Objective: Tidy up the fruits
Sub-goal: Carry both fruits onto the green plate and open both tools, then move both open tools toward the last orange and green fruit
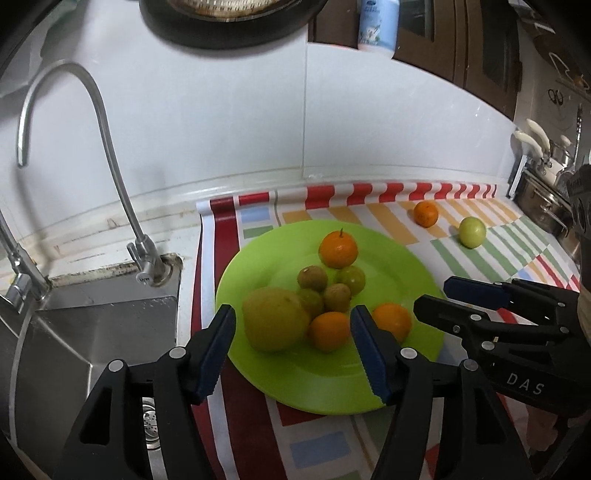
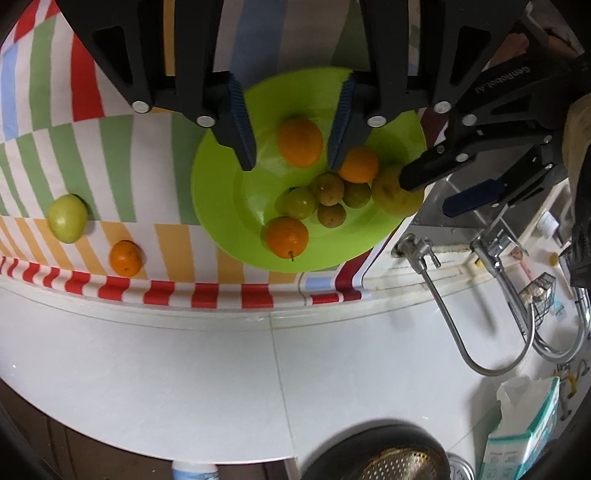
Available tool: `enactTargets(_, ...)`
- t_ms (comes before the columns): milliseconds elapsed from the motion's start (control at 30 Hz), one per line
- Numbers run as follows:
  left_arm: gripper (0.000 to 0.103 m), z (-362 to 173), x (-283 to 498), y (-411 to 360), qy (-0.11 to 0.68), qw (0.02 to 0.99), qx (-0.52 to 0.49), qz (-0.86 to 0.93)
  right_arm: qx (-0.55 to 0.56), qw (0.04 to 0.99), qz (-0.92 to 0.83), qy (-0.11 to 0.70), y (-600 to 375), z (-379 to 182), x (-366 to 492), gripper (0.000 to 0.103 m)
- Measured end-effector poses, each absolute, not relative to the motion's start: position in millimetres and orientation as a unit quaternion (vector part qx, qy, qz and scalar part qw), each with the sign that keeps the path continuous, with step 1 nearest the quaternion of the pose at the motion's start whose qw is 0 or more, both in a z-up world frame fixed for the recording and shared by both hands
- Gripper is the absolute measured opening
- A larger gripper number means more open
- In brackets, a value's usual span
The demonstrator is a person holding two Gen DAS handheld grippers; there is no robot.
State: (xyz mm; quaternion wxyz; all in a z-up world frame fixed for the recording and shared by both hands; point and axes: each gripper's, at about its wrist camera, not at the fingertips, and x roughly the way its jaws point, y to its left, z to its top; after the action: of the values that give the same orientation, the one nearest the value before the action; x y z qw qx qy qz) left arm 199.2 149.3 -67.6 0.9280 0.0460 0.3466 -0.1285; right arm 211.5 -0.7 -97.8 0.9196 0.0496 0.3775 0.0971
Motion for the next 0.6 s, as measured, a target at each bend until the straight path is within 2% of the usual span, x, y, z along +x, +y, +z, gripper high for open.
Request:
enactTargets(100, 0.067, -62, 191, 145, 0.341, 0.930, 0.043, -0.129, 0.051, 0.923, 0.086, 0.371, -7, -92, 202, 0.046)
enactTargets(300, 0.071, -50, 174, 134, 0.329, 0.935, 0.042, -0.126, 0.053, 0.933, 0.059, 0.350, -23, -81, 179, 0.057)
enactTargets(600, 0.073, -34, 153, 117, 0.306, 0.943, 0.048, -0.118, 0.050, 0.945, 0.032, 0.323, -44, -63, 153, 0.058)
